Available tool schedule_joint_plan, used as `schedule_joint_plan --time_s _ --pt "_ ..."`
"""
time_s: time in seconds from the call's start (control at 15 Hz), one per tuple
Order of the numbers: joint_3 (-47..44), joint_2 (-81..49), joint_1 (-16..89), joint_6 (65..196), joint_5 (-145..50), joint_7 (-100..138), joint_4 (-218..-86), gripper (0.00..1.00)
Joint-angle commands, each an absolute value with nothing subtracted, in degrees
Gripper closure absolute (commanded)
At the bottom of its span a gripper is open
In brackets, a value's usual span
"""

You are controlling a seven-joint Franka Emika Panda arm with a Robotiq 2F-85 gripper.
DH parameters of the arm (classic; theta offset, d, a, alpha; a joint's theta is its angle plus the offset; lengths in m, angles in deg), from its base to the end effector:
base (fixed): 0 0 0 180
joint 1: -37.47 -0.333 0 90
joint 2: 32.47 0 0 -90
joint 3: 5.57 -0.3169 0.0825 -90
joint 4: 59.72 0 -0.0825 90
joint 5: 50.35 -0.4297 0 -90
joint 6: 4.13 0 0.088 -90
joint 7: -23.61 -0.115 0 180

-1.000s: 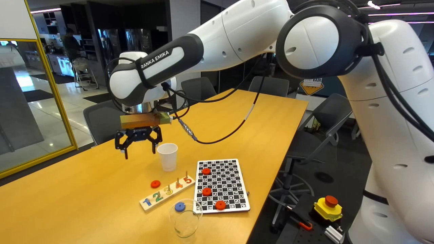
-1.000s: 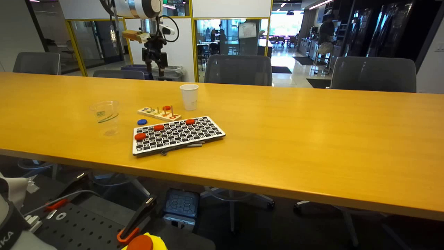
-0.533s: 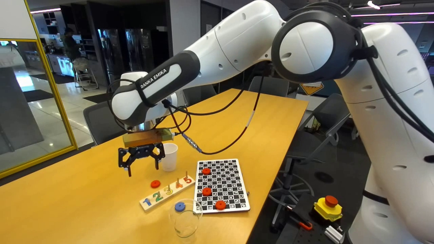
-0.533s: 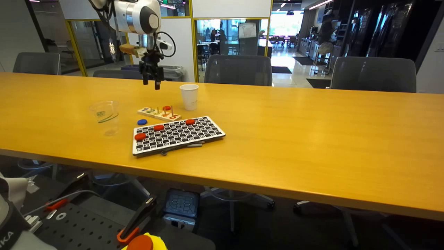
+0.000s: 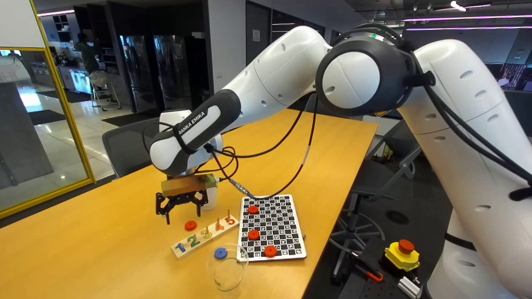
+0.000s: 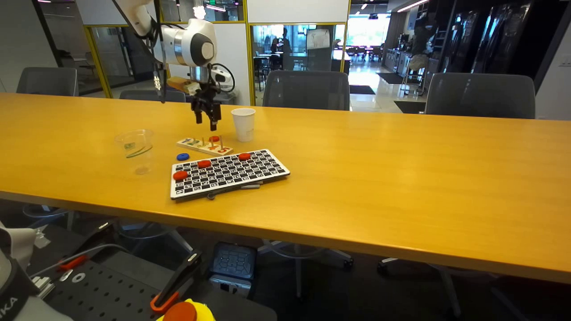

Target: Place the orange rings inside the white cup then put the blue ring in the clear cup

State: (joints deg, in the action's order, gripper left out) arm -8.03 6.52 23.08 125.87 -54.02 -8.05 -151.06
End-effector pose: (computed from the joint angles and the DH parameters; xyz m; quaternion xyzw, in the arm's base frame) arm 0.7009 0.2109 0.1972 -0.9873 0.1539 0.0181 0.0335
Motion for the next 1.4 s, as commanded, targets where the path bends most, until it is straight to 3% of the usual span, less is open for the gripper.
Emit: schedule_joint_plan --time_s 0.0,1.33 --pt "-6.96 8.27 22.92 127.08 -54.6 -8.31 -149.5 0.0" --pt "-4.15 12.21 21.78 128.88 -53.42 -10.91 -147.26 0.0"
